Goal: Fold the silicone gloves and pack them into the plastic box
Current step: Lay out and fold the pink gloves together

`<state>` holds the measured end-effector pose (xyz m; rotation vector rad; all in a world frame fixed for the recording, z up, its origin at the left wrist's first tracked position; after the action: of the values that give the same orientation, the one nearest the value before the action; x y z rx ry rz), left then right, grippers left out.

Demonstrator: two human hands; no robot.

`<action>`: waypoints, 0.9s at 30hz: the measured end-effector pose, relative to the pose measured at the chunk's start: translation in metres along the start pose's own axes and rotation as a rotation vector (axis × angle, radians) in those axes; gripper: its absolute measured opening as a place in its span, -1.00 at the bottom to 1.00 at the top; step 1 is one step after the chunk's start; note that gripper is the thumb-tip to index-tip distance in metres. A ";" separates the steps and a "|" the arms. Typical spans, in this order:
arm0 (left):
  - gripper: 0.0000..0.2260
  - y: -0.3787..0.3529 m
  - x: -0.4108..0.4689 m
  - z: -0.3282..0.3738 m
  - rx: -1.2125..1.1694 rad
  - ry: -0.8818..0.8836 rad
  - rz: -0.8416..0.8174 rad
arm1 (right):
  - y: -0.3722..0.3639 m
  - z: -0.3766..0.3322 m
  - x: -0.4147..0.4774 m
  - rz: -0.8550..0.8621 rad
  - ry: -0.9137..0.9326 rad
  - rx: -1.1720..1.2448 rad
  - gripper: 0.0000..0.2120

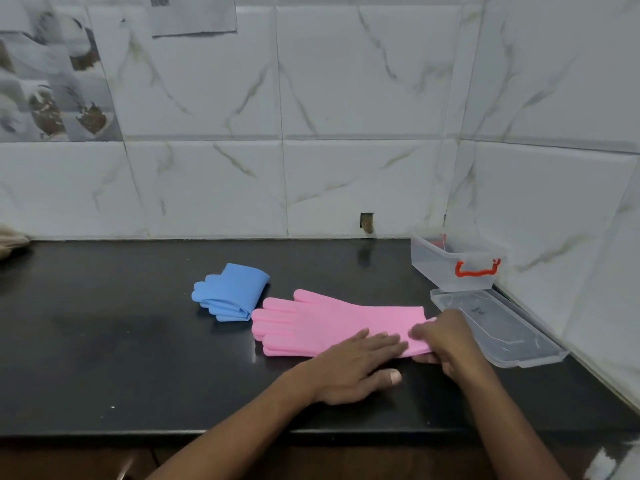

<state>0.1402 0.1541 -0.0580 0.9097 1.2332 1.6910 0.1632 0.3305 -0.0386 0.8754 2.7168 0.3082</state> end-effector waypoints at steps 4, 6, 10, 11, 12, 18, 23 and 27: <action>-0.40 0.032 0.013 -0.010 -0.889 0.391 0.181 | -0.020 -0.028 -0.016 0.243 0.413 -0.526 -0.52; -0.28 0.048 0.024 -0.026 -1.336 0.555 0.219 | -0.043 -0.042 -0.029 0.245 0.599 -0.611 -0.35; -0.57 0.055 0.035 -0.051 -1.475 0.704 0.224 | -0.095 -0.036 -0.061 0.081 0.887 -0.823 -0.18; -0.67 0.051 0.037 -0.057 -1.402 0.762 0.238 | -0.101 -0.028 -0.067 0.030 0.937 -0.815 -0.16; -0.74 0.048 0.039 -0.065 -1.302 0.825 0.262 | -0.100 -0.021 -0.071 -0.030 0.952 -0.742 -0.16; -0.93 0.048 0.021 -0.085 -1.072 0.927 0.393 | -0.039 -0.011 -0.039 0.165 0.653 -0.321 -0.64; -0.94 0.047 0.021 -0.083 -1.138 0.909 0.346 | -0.032 -0.007 -0.024 -0.122 0.626 -0.435 -0.66; -0.96 0.048 0.021 -0.082 -1.039 0.931 0.354 | -0.049 0.015 -0.030 -0.300 0.713 -0.691 -0.22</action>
<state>0.0490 0.1355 -0.0307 -0.3790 0.4770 2.7387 0.1648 0.2754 -0.0610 0.1575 2.8914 1.6167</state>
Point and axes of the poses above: each hand's wrist, its own x-axis towards the middle knuckle, its own y-axis out of the back of the hand, z = x × y, the point moved 3 cm from there along x, towards the middle knuckle, and after that the axes turned 2 degrees about x, right-handed, at the moved point
